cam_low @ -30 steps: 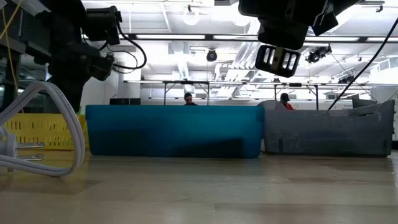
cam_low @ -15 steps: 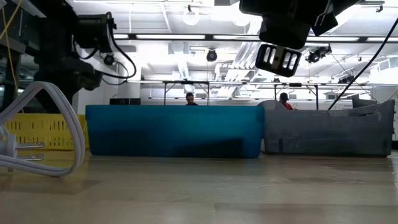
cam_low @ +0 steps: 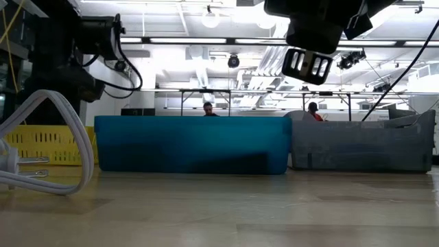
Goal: Pick & Place School Supplies
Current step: Put the green eraser into the yellow bin, then return to Home Position
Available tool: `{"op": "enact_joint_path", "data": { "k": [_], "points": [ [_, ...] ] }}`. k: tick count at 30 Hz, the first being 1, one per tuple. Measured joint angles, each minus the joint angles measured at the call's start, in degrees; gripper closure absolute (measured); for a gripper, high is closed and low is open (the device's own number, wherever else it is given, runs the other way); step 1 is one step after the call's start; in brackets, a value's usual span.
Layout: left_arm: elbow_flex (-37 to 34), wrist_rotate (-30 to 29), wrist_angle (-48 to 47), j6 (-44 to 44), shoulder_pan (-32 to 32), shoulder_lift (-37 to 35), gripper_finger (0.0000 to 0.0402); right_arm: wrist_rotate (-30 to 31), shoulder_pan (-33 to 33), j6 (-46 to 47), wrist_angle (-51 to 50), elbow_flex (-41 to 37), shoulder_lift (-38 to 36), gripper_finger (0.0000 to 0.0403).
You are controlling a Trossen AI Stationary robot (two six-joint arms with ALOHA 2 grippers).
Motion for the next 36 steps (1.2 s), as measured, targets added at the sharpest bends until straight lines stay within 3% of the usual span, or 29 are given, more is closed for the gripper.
{"op": "enact_joint_path", "data": {
  "k": [7, 21, 36],
  "points": [
    [0.0, -1.2, -2.4, -2.0, -1.2, 0.0, 0.0212, -0.8, 0.0, -0.2, 0.0, 0.0, 0.0, 0.0255],
    [0.3, -0.7, -6.2, -0.6, -1.9, 0.0, 0.0210, -1.0, 0.0, -0.6, 0.0, 0.0, 0.0, 0.0255],
    [7.8, -0.8, -4.1, 5.2, -2.0, 0.0, 0.0210, -0.8, 0.0, -0.7, 0.0, 0.0, 0.0, 0.0255]
  ]
}}
